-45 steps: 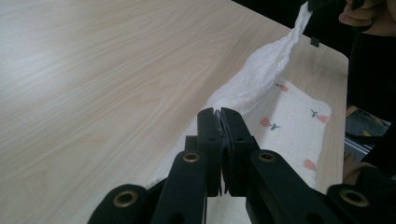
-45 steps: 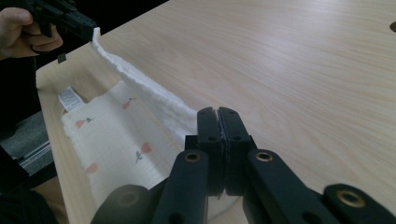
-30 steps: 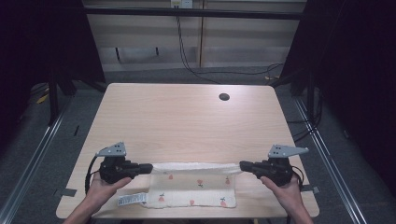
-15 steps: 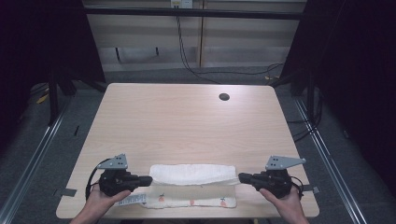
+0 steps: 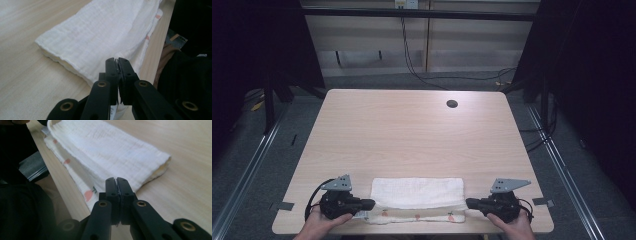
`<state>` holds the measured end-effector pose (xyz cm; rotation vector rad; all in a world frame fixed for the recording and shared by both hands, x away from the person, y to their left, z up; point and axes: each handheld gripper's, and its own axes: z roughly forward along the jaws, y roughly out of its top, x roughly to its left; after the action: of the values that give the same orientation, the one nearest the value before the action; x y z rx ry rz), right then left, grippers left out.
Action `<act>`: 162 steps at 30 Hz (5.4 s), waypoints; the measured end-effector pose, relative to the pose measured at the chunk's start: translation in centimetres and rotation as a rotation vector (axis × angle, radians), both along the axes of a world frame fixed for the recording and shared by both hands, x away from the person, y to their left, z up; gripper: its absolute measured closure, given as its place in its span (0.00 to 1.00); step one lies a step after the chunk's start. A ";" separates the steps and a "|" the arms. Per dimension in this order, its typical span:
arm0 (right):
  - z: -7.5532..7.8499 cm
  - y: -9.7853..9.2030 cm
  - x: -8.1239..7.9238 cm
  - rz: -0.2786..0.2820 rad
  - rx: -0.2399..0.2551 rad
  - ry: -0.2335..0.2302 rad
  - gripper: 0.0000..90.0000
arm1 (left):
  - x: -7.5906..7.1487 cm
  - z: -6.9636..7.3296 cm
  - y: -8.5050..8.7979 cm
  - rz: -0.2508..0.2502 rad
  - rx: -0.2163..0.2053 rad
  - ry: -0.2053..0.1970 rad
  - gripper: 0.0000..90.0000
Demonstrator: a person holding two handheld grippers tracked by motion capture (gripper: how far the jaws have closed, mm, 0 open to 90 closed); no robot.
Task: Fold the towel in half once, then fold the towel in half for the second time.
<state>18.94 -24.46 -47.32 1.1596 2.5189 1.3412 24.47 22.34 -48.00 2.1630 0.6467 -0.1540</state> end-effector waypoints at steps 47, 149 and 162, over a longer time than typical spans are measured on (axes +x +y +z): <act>1.5 8.5 2.5 0.137 0.009 -0.032 0.63 | 6.6 2.8 -0.6 0.197 -0.034 -0.062 0.57; -2.1 25.6 4.3 0.398 -0.106 -0.024 0.93 | 7.3 -1.8 -2.3 0.075 0.096 0.020 0.95; -0.3 25.1 4.3 0.379 -0.022 -0.051 0.93 | 7.5 -0.8 -1.0 0.111 0.006 0.049 0.95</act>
<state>23.23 0.67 -47.62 0.6533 2.8046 1.3855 32.01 21.32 -48.75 2.1287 0.7942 -0.1462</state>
